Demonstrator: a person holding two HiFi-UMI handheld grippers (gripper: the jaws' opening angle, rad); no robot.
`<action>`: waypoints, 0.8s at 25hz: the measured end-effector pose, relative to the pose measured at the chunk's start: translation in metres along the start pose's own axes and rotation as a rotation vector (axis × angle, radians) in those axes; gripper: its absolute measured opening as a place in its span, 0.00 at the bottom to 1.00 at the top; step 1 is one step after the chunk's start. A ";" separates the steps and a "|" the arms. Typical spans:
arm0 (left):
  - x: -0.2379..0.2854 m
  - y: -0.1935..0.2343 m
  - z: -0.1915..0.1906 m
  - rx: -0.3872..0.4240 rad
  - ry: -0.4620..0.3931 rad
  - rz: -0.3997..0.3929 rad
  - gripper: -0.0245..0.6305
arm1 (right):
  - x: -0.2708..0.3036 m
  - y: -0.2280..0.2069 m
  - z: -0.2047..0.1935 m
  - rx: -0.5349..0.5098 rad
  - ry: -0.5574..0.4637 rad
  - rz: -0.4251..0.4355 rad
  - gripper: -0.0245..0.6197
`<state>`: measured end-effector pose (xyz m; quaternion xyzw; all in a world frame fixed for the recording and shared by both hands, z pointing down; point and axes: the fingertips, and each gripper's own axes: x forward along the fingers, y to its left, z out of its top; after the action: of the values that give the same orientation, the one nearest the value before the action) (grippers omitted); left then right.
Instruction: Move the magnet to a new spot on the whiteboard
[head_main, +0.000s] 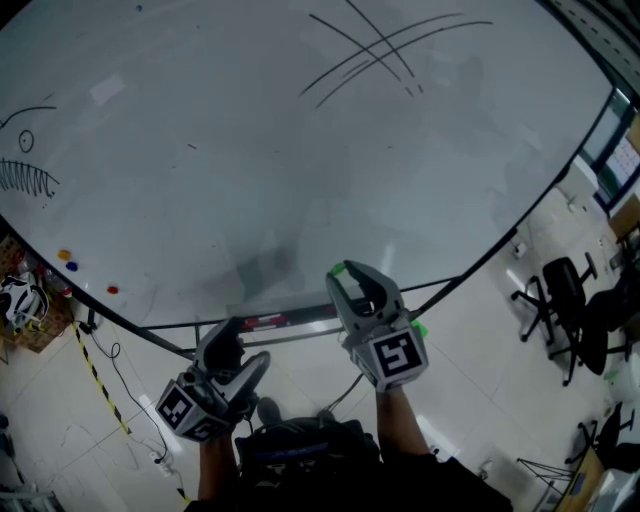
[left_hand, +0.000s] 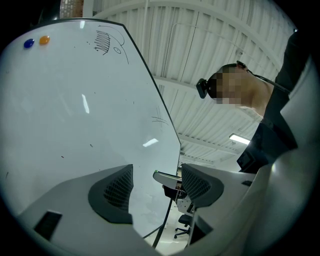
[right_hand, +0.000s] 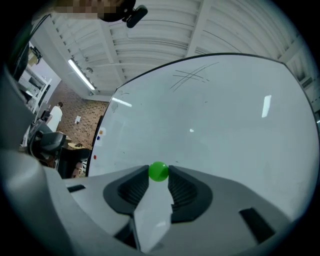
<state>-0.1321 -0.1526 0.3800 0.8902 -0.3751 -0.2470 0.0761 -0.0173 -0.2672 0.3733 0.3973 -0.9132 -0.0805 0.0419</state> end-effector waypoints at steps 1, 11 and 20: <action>0.000 0.000 0.001 -0.002 0.000 0.003 0.49 | 0.002 0.000 -0.001 -0.006 0.004 -0.003 0.27; -0.008 0.004 0.008 -0.003 -0.016 0.015 0.49 | 0.024 -0.004 -0.012 -0.038 0.052 -0.051 0.27; -0.013 0.008 0.011 0.001 -0.026 0.020 0.49 | 0.045 -0.014 -0.027 -0.080 0.083 -0.118 0.27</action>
<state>-0.1508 -0.1486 0.3783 0.8831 -0.3851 -0.2576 0.0734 -0.0347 -0.3127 0.3980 0.4513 -0.8818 -0.1030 0.0907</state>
